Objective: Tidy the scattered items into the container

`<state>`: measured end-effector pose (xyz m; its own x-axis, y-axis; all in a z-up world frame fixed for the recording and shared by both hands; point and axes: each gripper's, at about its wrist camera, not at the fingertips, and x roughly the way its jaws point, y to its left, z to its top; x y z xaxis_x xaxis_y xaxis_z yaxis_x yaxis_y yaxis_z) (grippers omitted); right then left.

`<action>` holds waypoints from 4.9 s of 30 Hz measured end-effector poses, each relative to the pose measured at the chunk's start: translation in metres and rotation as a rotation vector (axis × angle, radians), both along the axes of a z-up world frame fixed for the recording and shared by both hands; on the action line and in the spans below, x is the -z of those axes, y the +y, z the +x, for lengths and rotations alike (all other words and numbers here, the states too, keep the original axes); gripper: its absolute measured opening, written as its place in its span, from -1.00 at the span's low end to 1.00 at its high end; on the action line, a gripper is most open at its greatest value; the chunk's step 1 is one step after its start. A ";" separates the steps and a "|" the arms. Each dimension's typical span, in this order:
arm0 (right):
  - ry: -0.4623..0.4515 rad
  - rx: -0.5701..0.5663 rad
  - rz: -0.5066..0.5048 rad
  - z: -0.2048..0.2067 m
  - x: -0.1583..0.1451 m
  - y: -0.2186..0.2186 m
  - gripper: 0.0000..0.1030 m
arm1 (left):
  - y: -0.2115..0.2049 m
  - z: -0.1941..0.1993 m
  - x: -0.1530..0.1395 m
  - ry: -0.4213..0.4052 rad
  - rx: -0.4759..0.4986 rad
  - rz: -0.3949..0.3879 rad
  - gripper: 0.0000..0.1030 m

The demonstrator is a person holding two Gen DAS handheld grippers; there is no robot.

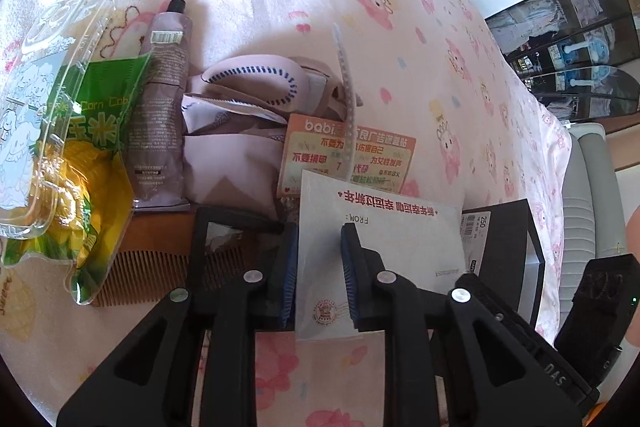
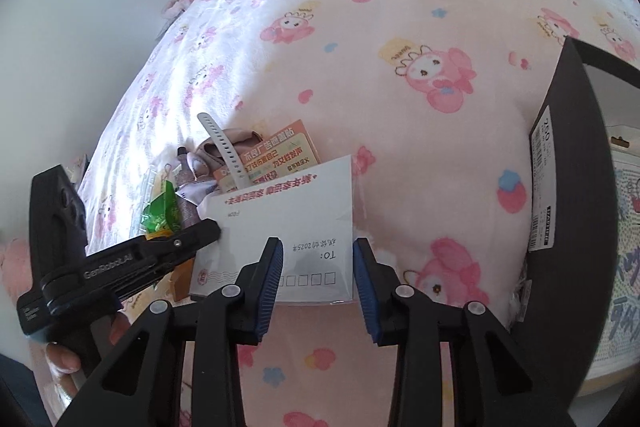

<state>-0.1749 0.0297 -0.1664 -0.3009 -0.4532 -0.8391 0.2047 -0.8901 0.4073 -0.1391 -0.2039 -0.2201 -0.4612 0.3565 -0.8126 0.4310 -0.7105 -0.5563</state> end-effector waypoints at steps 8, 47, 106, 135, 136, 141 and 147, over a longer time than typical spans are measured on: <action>0.083 0.031 -0.060 0.037 -0.041 0.021 -0.38 | 0.042 -0.002 0.001 -0.021 0.204 0.054 -0.39; 0.032 -0.201 -0.199 0.064 -0.025 -0.068 -0.38 | -0.015 0.041 -0.019 0.204 -0.035 0.368 -0.39; -0.208 -0.016 -0.276 0.043 0.055 0.010 -0.18 | 0.014 0.026 -0.001 -0.127 -0.059 -0.137 -0.24; -0.155 -0.023 -0.130 0.049 0.033 0.008 -0.17 | -0.005 0.035 0.003 -0.138 -0.063 -0.089 -0.03; -0.167 -0.018 -0.132 0.050 0.037 0.010 -0.17 | -0.007 0.036 0.004 -0.140 -0.068 -0.086 -0.03; -0.192 -0.011 -0.114 0.050 0.051 0.011 -0.17 | 0.001 0.031 0.008 -0.152 -0.055 -0.084 -0.05; -0.173 -0.002 -0.099 0.044 0.055 0.010 -0.17 | 0.004 0.024 0.017 -0.181 -0.049 -0.092 -0.05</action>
